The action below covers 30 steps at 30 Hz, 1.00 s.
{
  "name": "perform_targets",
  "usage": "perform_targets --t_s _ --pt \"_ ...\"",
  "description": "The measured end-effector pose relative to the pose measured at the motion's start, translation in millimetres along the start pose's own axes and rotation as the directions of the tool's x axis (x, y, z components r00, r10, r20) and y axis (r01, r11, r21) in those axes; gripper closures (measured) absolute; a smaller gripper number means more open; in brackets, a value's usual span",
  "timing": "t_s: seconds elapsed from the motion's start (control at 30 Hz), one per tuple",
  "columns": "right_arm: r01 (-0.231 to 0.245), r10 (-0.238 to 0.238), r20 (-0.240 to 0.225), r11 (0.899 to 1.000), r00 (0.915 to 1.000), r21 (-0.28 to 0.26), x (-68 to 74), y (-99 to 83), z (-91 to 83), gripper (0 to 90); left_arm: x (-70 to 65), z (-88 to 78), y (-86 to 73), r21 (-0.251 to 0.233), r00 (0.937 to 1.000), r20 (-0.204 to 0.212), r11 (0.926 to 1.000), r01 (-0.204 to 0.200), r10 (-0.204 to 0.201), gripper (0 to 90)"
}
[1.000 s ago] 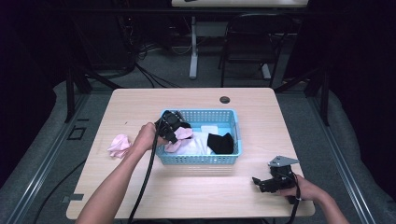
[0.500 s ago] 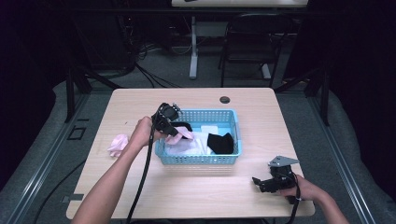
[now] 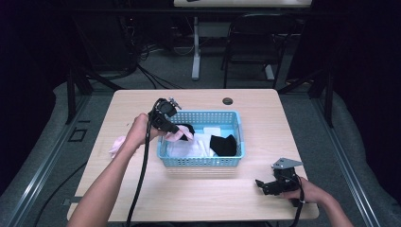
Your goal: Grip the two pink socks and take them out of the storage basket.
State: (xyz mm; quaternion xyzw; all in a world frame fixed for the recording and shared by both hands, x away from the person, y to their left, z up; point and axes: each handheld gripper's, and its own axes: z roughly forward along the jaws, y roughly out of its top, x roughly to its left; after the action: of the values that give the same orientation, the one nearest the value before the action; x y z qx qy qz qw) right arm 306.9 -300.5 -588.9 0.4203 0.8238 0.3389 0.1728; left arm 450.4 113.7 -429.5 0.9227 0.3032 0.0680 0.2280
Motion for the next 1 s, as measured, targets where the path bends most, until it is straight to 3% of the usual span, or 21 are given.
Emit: perform_targets --t_s 0.57,1.0 --pt "0.001 -0.001 0.000 1.000 1.0000 -0.002 -0.1 -0.1 0.2 0.0 1.5 -37.5 0.4 -0.062 0.9999 -0.010 0.9981 -0.007 0.006 87.2" --pt "0.001 -0.001 0.000 1.000 1.0000 -0.003 -0.1 -0.1 0.2 0.0 12.1 -64.4 -15.1 -0.102 0.9987 -0.036 0.9943 0.031 -0.035 87.2"
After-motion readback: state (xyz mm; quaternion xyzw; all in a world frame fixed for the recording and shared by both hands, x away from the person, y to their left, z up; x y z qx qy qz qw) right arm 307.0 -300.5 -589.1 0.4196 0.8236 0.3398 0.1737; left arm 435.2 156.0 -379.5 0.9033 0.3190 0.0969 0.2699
